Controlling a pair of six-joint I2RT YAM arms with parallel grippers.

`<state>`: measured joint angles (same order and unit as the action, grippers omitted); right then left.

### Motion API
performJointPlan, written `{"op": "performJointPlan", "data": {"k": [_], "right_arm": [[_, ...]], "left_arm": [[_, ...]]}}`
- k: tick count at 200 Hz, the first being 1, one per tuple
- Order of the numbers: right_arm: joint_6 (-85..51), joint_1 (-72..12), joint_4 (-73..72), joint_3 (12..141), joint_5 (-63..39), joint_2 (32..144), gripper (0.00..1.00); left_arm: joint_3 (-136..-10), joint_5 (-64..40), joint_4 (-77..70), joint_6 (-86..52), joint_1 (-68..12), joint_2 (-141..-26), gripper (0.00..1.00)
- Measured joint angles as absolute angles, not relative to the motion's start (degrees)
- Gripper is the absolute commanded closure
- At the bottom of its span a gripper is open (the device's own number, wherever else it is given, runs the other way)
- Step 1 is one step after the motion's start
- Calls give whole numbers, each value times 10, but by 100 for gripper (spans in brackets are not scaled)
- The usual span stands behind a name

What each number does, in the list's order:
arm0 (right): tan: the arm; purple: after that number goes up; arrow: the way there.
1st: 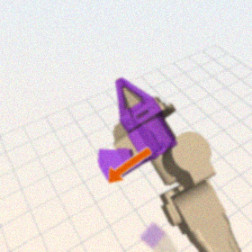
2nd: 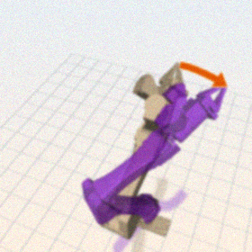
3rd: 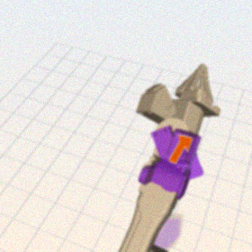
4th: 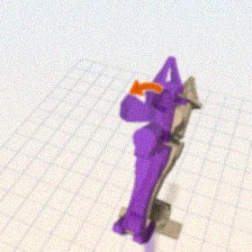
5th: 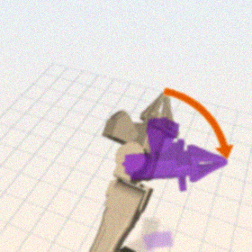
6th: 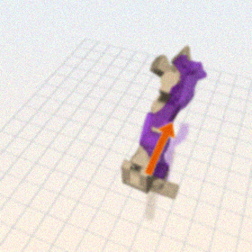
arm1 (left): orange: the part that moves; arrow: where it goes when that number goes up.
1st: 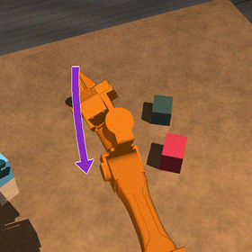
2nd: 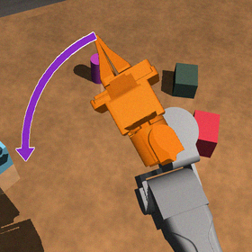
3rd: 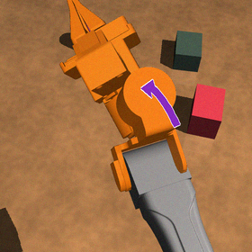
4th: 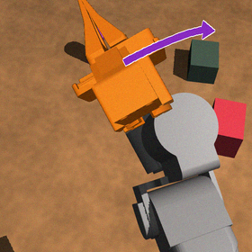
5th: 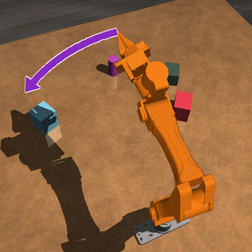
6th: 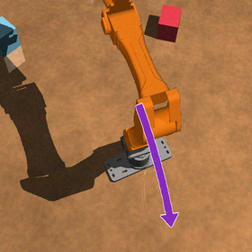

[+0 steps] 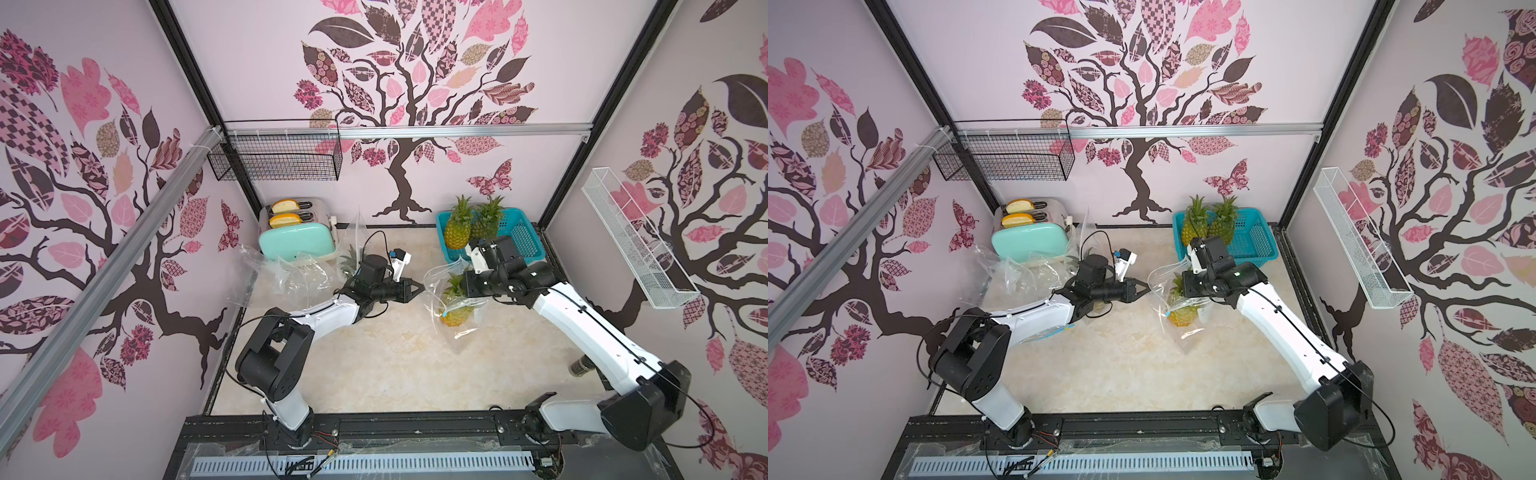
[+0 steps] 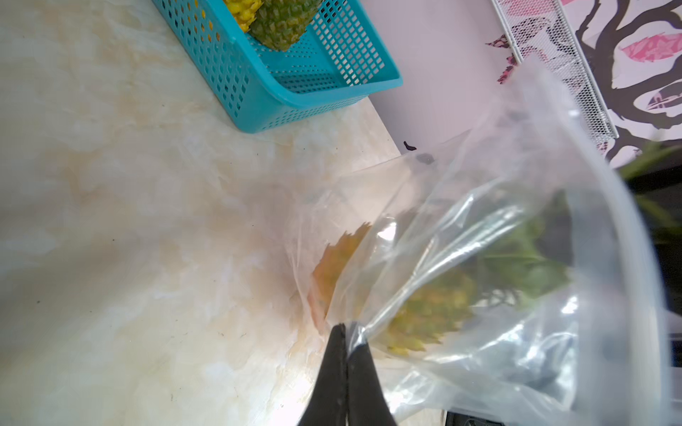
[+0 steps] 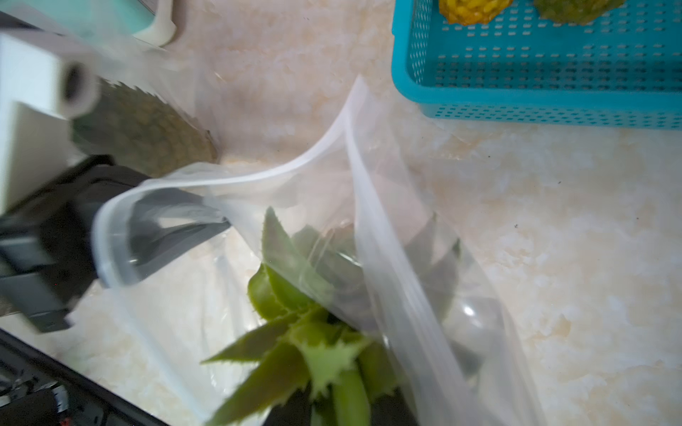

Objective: Open the zip-top bag and take out the pineapple
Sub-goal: Pick up the pineapple from the zipper food storage bag.

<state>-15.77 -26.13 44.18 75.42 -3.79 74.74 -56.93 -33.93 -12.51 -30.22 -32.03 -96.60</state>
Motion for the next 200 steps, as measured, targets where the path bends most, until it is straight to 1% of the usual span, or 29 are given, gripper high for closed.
{"op": "performJointPlan", "data": {"k": [7, 13, 16, 23, 29, 41, 48, 50, 85, 109, 134, 148, 168, 200], "right_arm": [[-157, -261, 448, 766, -43, 740, 100], [-156, -261, 451, 778, -46, 733, 100], [-156, -260, 453, 784, -47, 731, 100], [-154, -259, 456, 795, -49, 724, 100], [-153, -257, 458, 805, -51, 719, 100], [-150, -251, 463, 820, -54, 709, 100], [-149, -246, 465, 827, -56, 705, 100], [-149, -245, 467, 830, -56, 704, 100], [-141, -226, 476, 853, -65, 695, 100], [-135, -222, 480, 871, -86, 694, 100], [-130, -222, 482, 892, -119, 693, 100], [-128, -223, 482, 898, -139, 691, 100], [-126, -223, 483, 900, -164, 688, 100], [-124, -223, 486, 900, -192, 689, 100]], "left_arm": [[-569, -340, -126, -301, -321, -966, 73], [-570, -341, -129, -305, -322, -966, 65], [-570, -343, -131, -308, -322, -966, 57], [-569, -347, -136, -314, -321, -965, 43], [-568, -353, -143, -317, -319, -965, 36], [-561, -367, -164, -332, -314, -961, 18], [-550, -377, -182, -345, -309, -956, 4], [-545, -380, -188, -350, -308, -954, 2], [-469, -428, -315, -462, -262, -945, 2], [-455, -449, -414, -544, -249, -966, 2], [-467, -465, -555, -646, -251, -1022, 2], [-485, -468, -608, -691, -252, -1054, 2], [-510, -469, -646, -728, -252, -1076, 2], [-555, -475, -680, -753, -255, -1076, 2]]}}
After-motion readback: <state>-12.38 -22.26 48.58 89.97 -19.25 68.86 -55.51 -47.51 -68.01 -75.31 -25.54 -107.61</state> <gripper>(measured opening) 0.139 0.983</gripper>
